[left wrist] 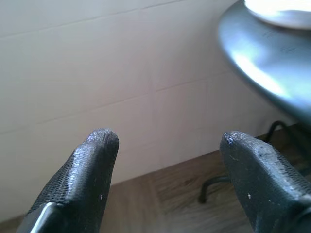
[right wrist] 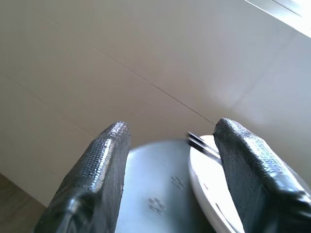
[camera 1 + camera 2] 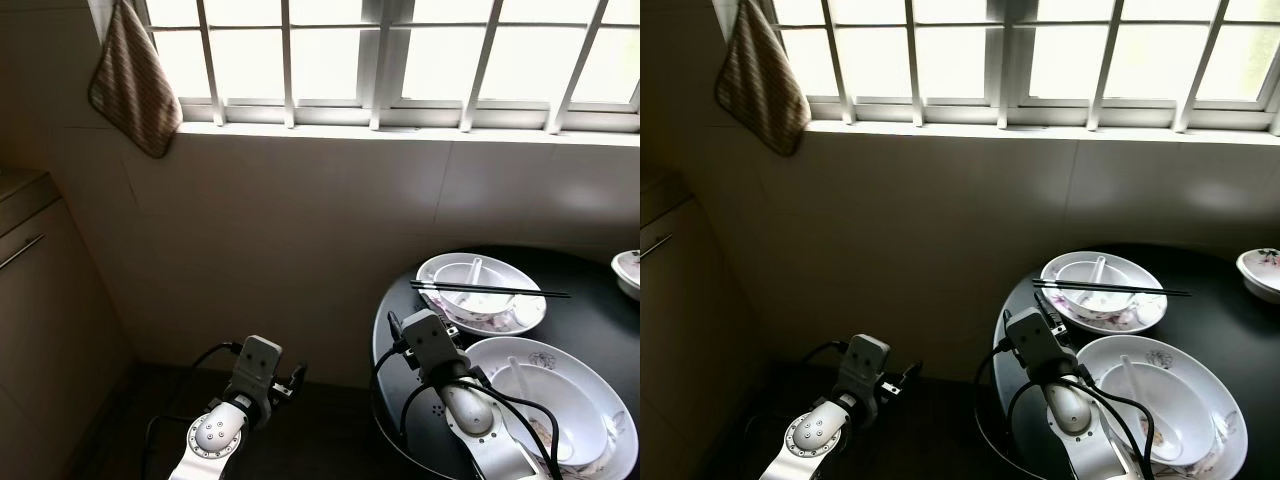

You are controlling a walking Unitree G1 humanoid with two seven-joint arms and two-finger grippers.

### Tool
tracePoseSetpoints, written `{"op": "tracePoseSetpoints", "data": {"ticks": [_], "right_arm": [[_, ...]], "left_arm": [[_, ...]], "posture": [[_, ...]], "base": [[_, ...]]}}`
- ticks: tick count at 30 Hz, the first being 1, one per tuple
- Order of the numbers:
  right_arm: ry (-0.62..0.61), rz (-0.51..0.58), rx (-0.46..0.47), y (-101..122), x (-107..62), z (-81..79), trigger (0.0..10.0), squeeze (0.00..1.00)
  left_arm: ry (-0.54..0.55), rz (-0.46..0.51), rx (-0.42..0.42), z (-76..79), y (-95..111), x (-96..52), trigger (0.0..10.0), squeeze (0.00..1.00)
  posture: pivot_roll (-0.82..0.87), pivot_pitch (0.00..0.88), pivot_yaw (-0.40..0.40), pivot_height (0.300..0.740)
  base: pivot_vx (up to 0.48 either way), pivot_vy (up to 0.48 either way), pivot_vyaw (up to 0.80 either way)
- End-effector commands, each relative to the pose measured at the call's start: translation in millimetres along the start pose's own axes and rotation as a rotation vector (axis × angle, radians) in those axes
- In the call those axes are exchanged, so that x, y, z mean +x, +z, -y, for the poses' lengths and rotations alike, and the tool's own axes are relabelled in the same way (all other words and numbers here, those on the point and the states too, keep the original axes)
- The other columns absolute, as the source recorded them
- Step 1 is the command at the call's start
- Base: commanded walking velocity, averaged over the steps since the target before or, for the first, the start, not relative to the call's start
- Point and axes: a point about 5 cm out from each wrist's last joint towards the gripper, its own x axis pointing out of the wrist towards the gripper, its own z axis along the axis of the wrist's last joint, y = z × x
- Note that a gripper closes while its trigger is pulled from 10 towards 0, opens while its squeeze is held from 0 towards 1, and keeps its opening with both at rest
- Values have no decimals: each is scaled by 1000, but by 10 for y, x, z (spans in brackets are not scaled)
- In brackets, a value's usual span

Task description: Kitchen organization

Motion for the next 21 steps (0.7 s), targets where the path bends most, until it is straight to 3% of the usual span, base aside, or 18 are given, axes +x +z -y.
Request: {"op": "tracePoseSetpoints", "data": {"ticks": [1, 6, 15, 21], "right_arm": [[6, 8, 20, 26, 9, -27, 10000, 0], [4, 27, 15, 45, 1, -28, 10000, 0], [-26, 8, -16, 20, -4, 1, 10000, 0], [-22, -6, -47, -3, -1, -19, 10000, 0]], "left_arm": [[18, -7, 4, -68, -2, -16, 10000, 0], [16, -2, -3, -69, -3, -22, 10000, 0], [22, 9, -5, -73, -3, -33, 10000, 0], [22, -12, 13, -73, -27, -35, 10000, 0]], "posture": [[5, 0, 1, 740], [3, 0, 2, 740], [6, 0, 1, 740], [9, 0, 1, 740]], "base": [[0, 480, -800], [0, 479, -800], [0, 0, -800], [0, 0, 0]]}}
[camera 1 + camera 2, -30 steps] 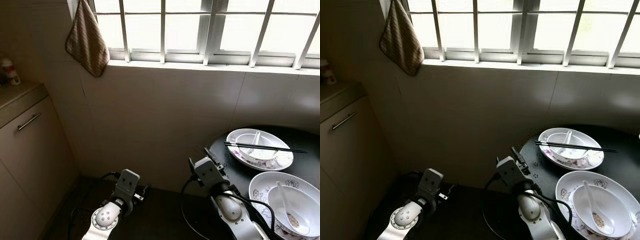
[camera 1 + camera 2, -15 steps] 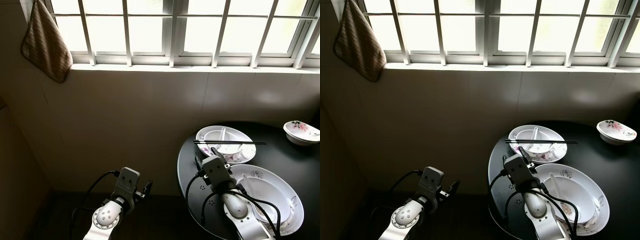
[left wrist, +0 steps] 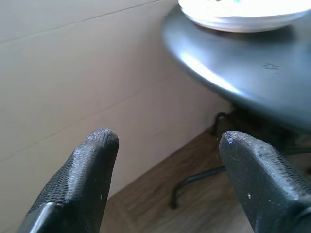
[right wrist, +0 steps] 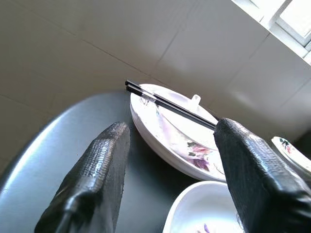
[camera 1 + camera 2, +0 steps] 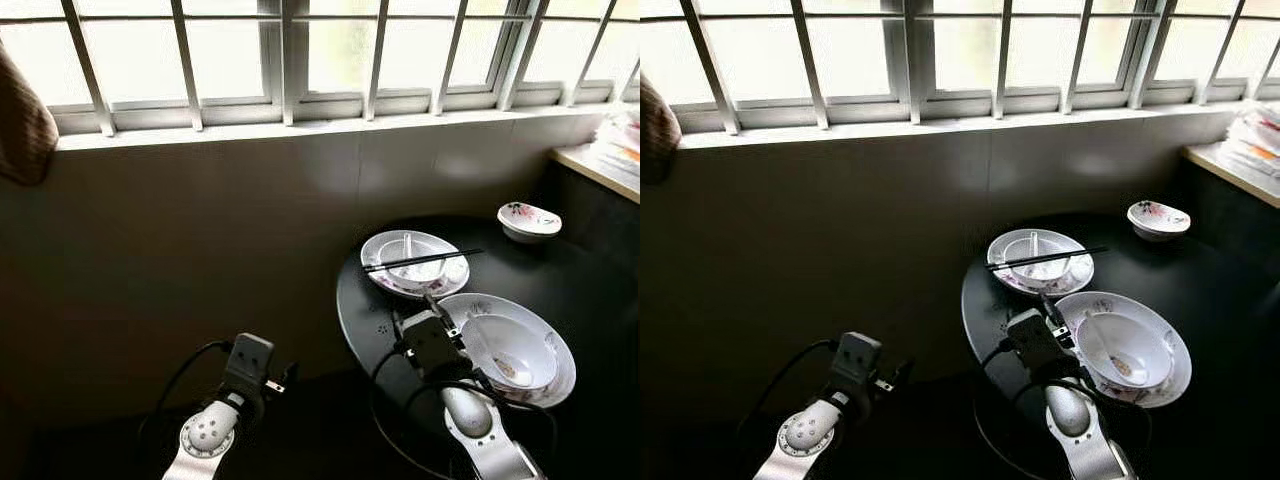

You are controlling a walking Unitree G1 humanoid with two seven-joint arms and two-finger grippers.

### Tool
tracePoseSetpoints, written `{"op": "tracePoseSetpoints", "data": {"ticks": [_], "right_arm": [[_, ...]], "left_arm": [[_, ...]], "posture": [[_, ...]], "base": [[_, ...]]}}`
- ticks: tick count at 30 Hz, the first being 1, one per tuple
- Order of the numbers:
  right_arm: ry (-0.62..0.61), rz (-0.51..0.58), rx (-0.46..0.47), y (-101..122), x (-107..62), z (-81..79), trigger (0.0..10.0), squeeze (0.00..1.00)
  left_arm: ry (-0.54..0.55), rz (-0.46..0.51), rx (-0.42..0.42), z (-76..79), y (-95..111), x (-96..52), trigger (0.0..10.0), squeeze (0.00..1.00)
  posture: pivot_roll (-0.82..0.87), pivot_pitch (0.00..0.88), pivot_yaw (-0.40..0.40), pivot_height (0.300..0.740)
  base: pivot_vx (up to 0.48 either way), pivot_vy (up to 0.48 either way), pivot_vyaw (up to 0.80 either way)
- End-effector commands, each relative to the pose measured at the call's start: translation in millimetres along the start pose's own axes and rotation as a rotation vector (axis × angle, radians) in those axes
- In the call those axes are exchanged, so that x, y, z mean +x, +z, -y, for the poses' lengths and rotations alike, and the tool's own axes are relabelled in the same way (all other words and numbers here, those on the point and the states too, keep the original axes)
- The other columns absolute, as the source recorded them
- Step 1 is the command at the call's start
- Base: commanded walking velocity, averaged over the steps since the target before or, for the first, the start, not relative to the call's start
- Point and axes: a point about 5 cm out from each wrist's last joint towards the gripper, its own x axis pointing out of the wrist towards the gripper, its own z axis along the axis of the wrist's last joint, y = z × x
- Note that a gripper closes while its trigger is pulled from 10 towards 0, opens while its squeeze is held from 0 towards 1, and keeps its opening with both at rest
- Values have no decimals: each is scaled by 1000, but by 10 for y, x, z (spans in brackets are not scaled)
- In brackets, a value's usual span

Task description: Kitchen organization

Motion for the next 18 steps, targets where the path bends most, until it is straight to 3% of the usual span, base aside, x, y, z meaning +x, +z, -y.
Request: {"op": "tracePoseSetpoints", "data": {"ticks": [1, 4, 10, 18], "right_arm": [[16, 4, -4, 22, 14, -41, 10000, 0], [22, 5, -11, 24, 12, -58, 10000, 0], [20, 10, -12, 29, 8, -59, 10000, 0], [-13, 20, 23, 48, 10, -10, 10000, 0]], "left_arm": [[12, -24, 25, -40, -24, -13, 10000, 0], [3, -19, 33, -32, -23, -10, 10000, 0], [5, -18, 37, -28, -24, -11, 10000, 0], [13, 3, 14, -41, 6, -15, 10000, 0]], "posture": [[9, 0, 1, 740], [8, 0, 3, 740], [7, 0, 4, 740], [9, 0, 1, 740]], "base": [[0, 0, 0], [0, 0, 0], [0, -480, 0], [0, 0, 0]]}}
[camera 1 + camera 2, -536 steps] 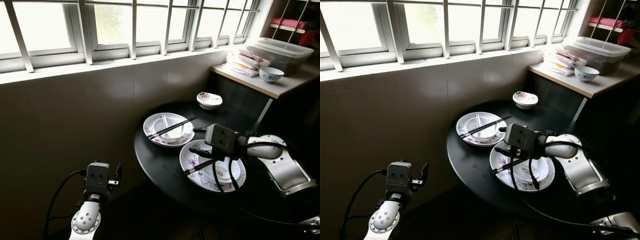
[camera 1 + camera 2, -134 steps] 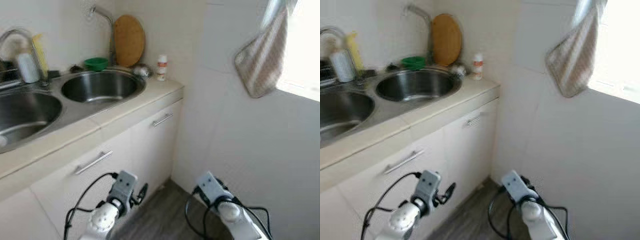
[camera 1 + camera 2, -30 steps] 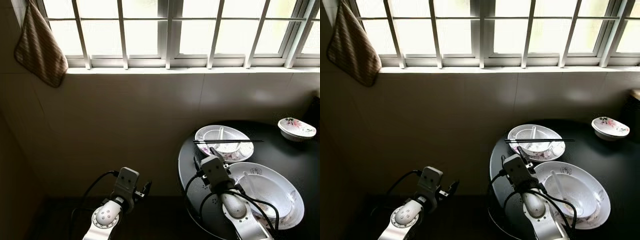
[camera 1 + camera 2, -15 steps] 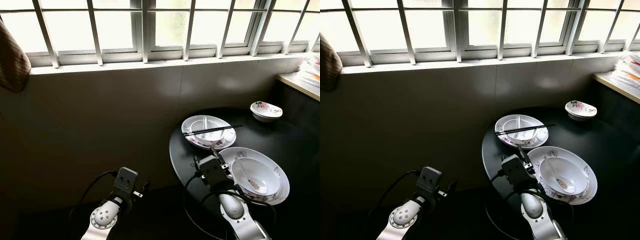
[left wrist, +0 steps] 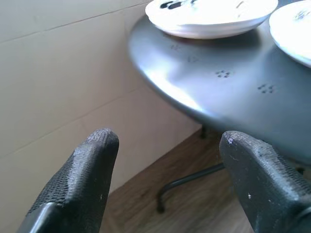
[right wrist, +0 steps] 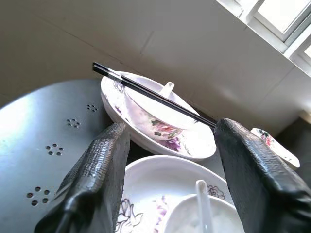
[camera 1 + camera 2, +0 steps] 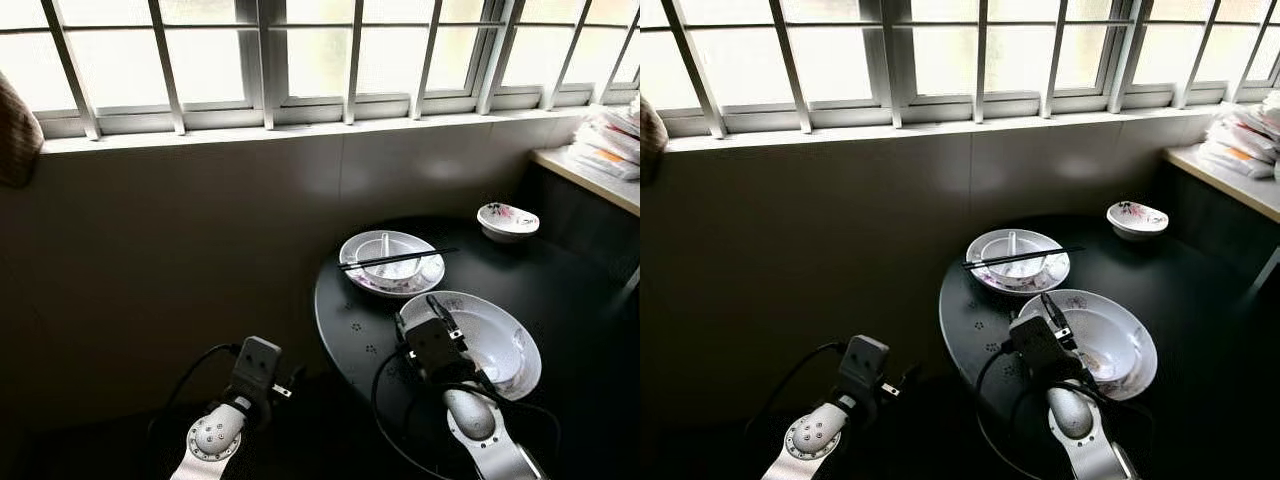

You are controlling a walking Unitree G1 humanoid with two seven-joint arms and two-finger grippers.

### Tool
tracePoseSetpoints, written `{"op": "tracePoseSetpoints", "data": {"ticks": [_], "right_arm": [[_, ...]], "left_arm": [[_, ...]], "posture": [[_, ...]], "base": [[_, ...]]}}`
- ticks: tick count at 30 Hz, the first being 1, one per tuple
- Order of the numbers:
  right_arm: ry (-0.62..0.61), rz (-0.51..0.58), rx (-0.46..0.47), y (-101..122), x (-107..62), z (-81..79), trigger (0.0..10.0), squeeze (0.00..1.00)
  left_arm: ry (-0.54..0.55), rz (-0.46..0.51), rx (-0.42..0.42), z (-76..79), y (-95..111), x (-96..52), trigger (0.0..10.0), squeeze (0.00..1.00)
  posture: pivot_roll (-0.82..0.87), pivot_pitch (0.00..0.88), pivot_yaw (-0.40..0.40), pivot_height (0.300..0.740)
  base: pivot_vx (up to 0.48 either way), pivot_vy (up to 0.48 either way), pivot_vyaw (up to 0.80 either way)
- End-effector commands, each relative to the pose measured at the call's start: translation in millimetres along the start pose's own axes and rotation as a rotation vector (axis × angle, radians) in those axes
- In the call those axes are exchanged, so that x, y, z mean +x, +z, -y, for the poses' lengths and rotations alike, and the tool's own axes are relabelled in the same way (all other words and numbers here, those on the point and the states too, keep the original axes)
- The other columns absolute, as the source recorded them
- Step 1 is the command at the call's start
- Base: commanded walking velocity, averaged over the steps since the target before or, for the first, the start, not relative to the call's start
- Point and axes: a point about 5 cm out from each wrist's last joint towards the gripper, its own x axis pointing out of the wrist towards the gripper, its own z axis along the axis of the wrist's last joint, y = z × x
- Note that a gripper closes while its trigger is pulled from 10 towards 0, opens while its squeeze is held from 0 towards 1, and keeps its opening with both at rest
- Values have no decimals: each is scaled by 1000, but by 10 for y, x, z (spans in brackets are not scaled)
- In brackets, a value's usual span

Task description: Kitchen organization

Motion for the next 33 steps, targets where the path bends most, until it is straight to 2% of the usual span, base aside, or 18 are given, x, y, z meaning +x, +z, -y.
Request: {"op": "tracePoseSetpoints", "data": {"ticks": [1, 8, 10, 14, 15, 17, 20, 23, 24, 26, 28, 33], "right_arm": [[-3, 26, 16, 65, 23, -16, 10000, 0], [-49, 9, 52, 46, 30, 63, 10000, 0], [-95, -20, 126, 53, 53, 185, 10000, 0], [-161, -54, 129, 50, 85, 374, 10000, 0], [-233, -101, 136, 19, 89, 545, 10000, 0], [-297, -152, 161, -18, 77, 697, 10000, 0], [-309, -201, 147, -46, 55, 780, 10000, 0], [-242, -249, 136, -66, 41, 777, 10000, 0], [-133, -295, 132, -86, 24, 801, 10000, 0], [-69, -323, 130, -94, 11, 828, 10000, 0], [-18, -339, 147, -93, 16, 915, 10000, 0], [63, -386, 135, -153, 74, 975, 10000, 0]], "left_arm": [[25, 7, 13, -96, 17, -27, 10000, 0], [28, 8, 11, -97, 19, -27, 10000, 0], [28, 8, 10, -98, 19, -26, 10000, 0], [28, 9, 8, -101, 23, -24, 10000, 0], [28, 9, 6, -103, 23, -24, 10000, 0], [28, 10, 3, -104, 22, -24, 10000, 0], [29, 11, -1, -106, 22, -24, 10000, 0], [29, 11, -3, -105, 22, -22, 10000, 0], [29, 12, -4, -104, 23, -21, 10000, 0], [30, 12, -6, -104, 24, -19, 10000, 0], [28, 13, -9, -101, 25, -15, 10000, 0], [24, 14, -10, -89, 31, 3, 10000, 0]], "posture": [[9, 0, 1, 740], [9, 0, 1, 740], [9, 0, 1, 740], [-1, 0, 0, 740], [-5, 0, 0, 740], [-8, 0, -2, 740], [-11, 0, -3, 740], [-10, 0, -5, 740], [-11, 0, -4, 740], [-21, 0, 0, 740], [-21, 0, 0, 740], [-25, 0, 0, 740]], "base": [[0, 0, 0], [0, 0, 0], [0, 0, 0], [0, 0, 0], [0, 0, 0], [0, 0, 0], [0, 0, 0], [0, 0, 0], [0, 0, 0], [0, 0, 0], [0, 0, 0], [0, 0, 0]]}}
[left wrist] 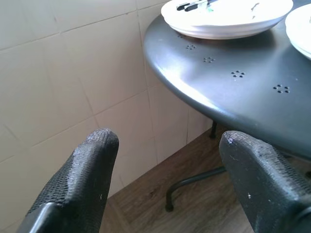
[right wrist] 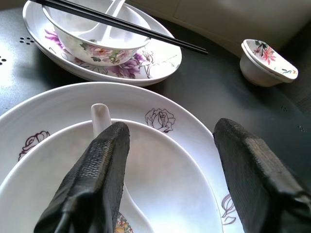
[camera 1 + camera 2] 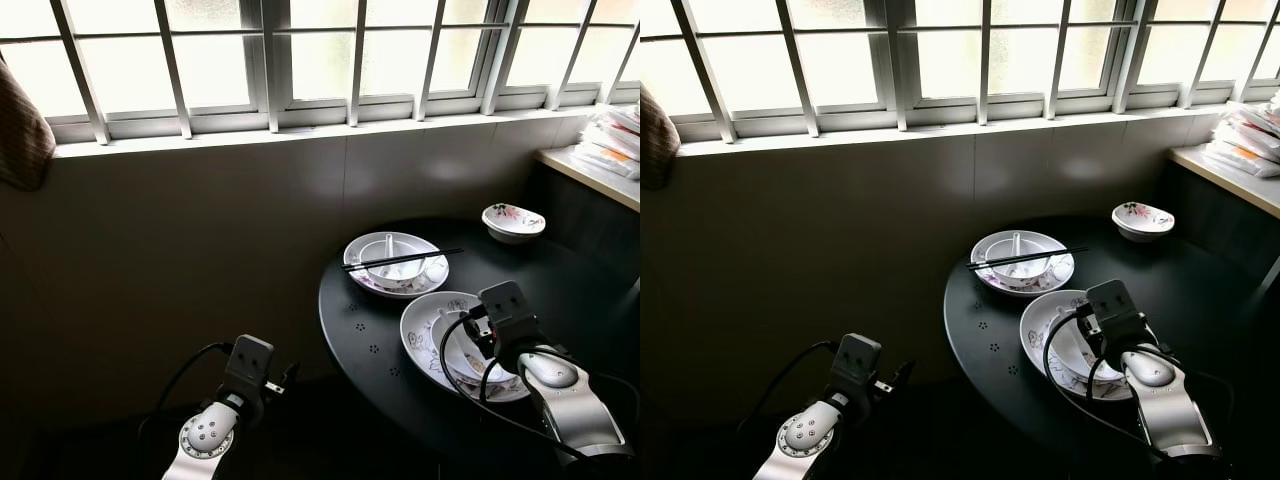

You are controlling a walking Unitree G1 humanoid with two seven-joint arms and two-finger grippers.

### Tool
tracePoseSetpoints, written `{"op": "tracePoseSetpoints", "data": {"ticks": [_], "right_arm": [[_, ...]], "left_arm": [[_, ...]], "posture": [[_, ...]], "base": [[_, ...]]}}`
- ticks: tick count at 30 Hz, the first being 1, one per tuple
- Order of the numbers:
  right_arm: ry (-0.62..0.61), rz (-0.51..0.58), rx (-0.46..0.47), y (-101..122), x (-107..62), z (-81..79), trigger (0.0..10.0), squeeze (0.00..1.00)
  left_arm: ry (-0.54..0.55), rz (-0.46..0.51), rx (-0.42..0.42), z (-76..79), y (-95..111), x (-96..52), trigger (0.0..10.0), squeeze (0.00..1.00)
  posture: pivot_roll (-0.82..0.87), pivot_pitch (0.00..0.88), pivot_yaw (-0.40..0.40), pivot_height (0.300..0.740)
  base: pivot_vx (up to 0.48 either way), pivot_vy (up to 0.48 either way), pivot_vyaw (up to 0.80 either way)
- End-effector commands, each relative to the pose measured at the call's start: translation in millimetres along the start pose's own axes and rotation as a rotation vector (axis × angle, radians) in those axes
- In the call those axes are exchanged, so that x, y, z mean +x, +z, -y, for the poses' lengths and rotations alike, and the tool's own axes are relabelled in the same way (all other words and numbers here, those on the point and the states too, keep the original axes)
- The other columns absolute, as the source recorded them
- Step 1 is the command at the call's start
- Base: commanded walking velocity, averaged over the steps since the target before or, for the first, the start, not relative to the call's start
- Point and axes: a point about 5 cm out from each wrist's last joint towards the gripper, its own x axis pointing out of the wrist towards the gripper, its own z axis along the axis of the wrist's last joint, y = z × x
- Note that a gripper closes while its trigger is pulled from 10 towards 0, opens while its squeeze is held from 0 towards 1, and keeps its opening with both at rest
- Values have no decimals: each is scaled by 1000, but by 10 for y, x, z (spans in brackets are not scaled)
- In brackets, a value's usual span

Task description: Kitchen organization

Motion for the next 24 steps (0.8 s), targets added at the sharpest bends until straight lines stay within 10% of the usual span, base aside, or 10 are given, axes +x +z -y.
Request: {"op": "tracePoseSetpoints", "data": {"ticks": [1, 24], "right_arm": [[48, -31, 8, 2, 42, 24, 10000, 0], [220, -229, 135, -351, 138, -14, 10000, 0]], "left_arm": [[2, 11, -2, -4, 29, 23, 10000, 0], [13, 14, -12, 5, 28, 8, 10000, 0]], "posture": [[-23, 0, -1, 740], [-4, 0, -16, 740]], "base": [[0, 0, 0], [0, 0, 0]]}}
